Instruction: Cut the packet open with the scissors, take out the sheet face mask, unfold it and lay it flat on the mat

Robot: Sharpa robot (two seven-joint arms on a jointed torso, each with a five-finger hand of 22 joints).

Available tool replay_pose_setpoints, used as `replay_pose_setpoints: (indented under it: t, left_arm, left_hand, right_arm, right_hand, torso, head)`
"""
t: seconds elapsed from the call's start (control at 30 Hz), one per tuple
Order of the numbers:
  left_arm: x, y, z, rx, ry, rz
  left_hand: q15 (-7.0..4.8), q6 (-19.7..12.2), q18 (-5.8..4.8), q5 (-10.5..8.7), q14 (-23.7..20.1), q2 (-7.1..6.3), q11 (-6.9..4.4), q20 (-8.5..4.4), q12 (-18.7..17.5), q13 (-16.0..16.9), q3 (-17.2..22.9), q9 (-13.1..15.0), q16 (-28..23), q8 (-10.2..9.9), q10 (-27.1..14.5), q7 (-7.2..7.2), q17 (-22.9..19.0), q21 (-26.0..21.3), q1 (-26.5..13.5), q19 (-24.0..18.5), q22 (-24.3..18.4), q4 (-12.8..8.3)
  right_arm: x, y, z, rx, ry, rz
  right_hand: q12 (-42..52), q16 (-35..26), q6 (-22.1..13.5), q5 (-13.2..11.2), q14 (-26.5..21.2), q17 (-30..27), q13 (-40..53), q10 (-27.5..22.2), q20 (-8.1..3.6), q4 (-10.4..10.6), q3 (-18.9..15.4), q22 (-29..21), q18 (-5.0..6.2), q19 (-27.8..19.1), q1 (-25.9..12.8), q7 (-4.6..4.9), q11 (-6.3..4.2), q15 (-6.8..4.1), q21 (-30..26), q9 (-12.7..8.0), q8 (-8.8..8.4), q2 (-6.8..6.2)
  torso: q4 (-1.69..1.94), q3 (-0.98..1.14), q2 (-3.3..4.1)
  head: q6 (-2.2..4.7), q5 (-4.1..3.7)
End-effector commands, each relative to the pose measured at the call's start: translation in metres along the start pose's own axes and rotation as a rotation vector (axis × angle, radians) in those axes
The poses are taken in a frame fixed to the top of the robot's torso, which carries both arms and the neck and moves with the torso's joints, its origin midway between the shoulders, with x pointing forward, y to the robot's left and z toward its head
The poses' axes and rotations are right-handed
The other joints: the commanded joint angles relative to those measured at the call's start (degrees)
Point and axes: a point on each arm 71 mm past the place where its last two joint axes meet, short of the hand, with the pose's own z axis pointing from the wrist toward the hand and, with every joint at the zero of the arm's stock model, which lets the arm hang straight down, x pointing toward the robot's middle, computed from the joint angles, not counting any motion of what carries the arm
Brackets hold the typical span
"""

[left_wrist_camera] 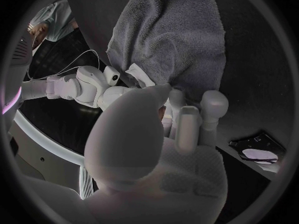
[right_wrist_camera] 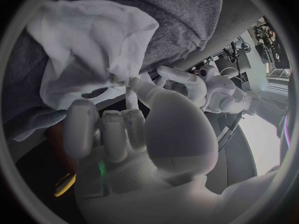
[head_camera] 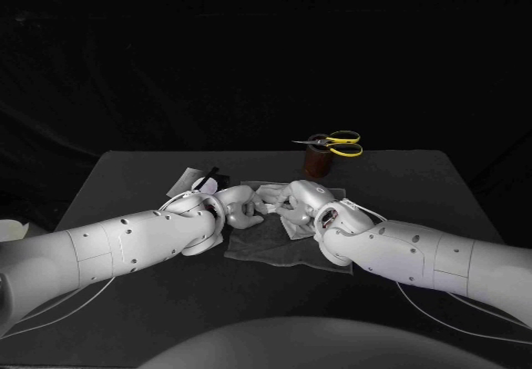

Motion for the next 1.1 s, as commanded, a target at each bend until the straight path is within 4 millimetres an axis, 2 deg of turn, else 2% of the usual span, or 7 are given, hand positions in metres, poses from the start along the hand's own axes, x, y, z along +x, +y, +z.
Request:
replay_pose_setpoints:
  t: [0.03,1.1]
  left_arm:
    - [0.007,0.005,0.0,-0.043,0.064,0.021]
    - [0.007,0.013,-0.001,-0.081,0.085,0.029]
  left_hand:
    - [0.07,0.0,-0.25,-0.25,0.0,0.03,0.22,0.19,-0.2,-0.1,0.4,-0.1,0.2,-0.4,-0.3,0.11,-0.1,0.0,-0.8,-0.1,0.0,0.0]
    - [0.1,-0.2,-0.21,-0.25,-0.1,0.02,0.25,0.22,-0.2,0.0,0.6,-0.2,0.2,-0.6,-0.3,0.15,-0.2,-0.1,-1.0,-0.2,-0.2,0.0]
  right_arm:
    - [-0.001,0.001,0.0,-0.011,-0.01,0.007]
    - [-0.02,-0.006,0.0,0.05,0.023,0.095]
  right_hand:
    - [-0.4,-0.2,-0.4,0.1,7.4,14.0,11.8,4.7,-0.07,-0.1,0.4,8.6,-0.14,-0.4,-0.5,0.05,-0.31,-2.04,-0.2,2.3,1.22,-0.16]
    - [-3.0,-1.4,-2.1,0.1,6.9,12.8,10.4,3.9,0.11,0.4,0.0,7.6,0.43,-1.8,-2.1,0.44,0.02,-1.83,-3.1,2.9,1.5,-0.89]
  torso:
    - [-0.02,0.01,0.0]
    - [0.01,-0.02,0.01]
  head:
    - [0.0,-0.01]
    - [0.0,-0.05]
